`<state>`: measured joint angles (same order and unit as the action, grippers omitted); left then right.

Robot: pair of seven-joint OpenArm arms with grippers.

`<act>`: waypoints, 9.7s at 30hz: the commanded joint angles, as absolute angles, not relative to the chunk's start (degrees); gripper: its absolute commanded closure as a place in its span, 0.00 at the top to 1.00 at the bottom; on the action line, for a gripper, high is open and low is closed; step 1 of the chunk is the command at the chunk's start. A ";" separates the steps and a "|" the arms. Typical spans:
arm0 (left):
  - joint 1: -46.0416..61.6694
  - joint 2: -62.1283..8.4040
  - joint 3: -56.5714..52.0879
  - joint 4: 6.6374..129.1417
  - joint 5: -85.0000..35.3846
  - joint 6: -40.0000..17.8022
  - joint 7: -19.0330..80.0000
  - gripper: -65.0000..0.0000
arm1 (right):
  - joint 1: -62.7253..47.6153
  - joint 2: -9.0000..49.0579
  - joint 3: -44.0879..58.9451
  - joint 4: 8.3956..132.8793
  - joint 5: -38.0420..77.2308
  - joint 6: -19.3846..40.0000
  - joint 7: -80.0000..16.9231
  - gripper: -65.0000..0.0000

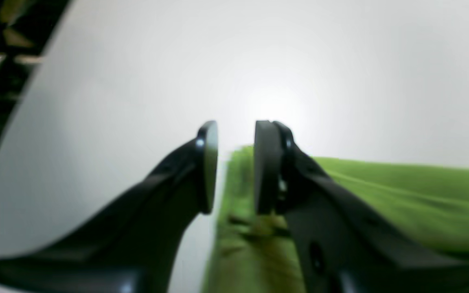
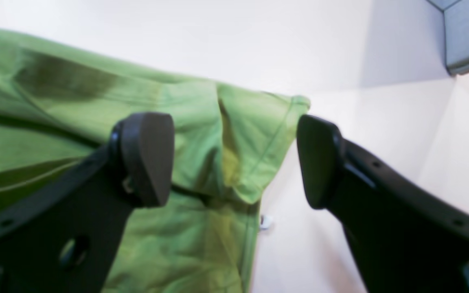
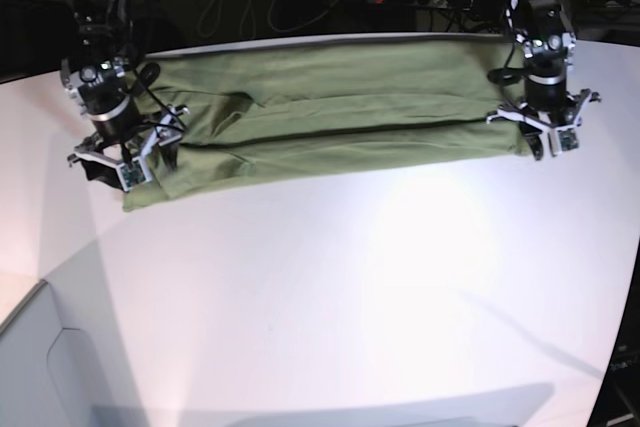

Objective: Fold the T-shirt properly
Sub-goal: 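Release the hem with both grippers onto the folded shirt, then grasp the folded strip's ends with both grippers and pull it taut, then regrasp the strip end near the right gripper and straighten it, then grasp the strip end with the left gripper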

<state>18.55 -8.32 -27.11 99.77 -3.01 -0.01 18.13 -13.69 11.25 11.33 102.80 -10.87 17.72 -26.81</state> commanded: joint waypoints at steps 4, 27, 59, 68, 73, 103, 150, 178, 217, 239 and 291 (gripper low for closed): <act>16.75 -8.92 -27.56 99.47 -2.95 0.31 16.92 0.38 | -13.32 11.74 11.47 103.60 -10.42 18.15 -25.36 0.70; 12.18 -8.75 -22.99 90.33 -2.95 0.13 16.40 0.08 | -13.23 12.09 11.74 103.60 -10.59 18.15 -25.45 0.70; 15.87 -8.48 -23.16 97.98 -2.86 0.40 16.66 0.00 | -0.48 10.24 9.71 93.05 -10.59 25.63 -36.26 0.70; 15.78 -8.48 -23.16 97.71 -2.86 0.40 16.48 0.00 | -1.54 9.45 9.63 91.82 -10.59 25.80 -36.26 0.44; 15.78 -8.48 -23.16 97.80 -2.86 0.40 16.48 0.00 | -1.89 9.45 9.63 92.44 -10.59 25.80 -36.26 0.00; 24.31 -9.01 -23.16 102.20 -2.86 0.22 16.22 0.00 | -14.99 13.32 10.15 106.15 -10.42 25.80 -35.56 0.00; 26.59 -9.10 -24.57 98.33 -2.86 -0.04 16.31 0.00 | -18.15 14.11 12.88 102.81 -10.59 33.89 -35.65 0.33; 28.35 -9.10 -25.19 105.27 -2.86 0.40 16.92 0.40 | -8.92 11.65 -0.22 105.89 -10.51 40.00 -42.86 0.58; 28.26 -8.40 -30.20 102.73 -2.95 0.04 16.84 0.40 | -2.95 3.38 7.52 102.99 -10.68 40.00 -46.64 0.00; 27.82 -8.40 -36.70 102.73 -13.05 0.04 17.01 0.40 | -20.18 3.74 7.08 116.70 -10.68 40.00 -41.98 0.00; 31.60 -9.01 -31.69 103.16 -25.19 0.04 23.52 0.57 | -18.68 4.62 7.16 113.27 -10.68 40.00 -42.15 0.00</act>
<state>31.62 -8.43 -31.40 102.19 -25.06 -0.03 24.88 -18.79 4.43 7.07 112.42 -11.40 38.92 -43.09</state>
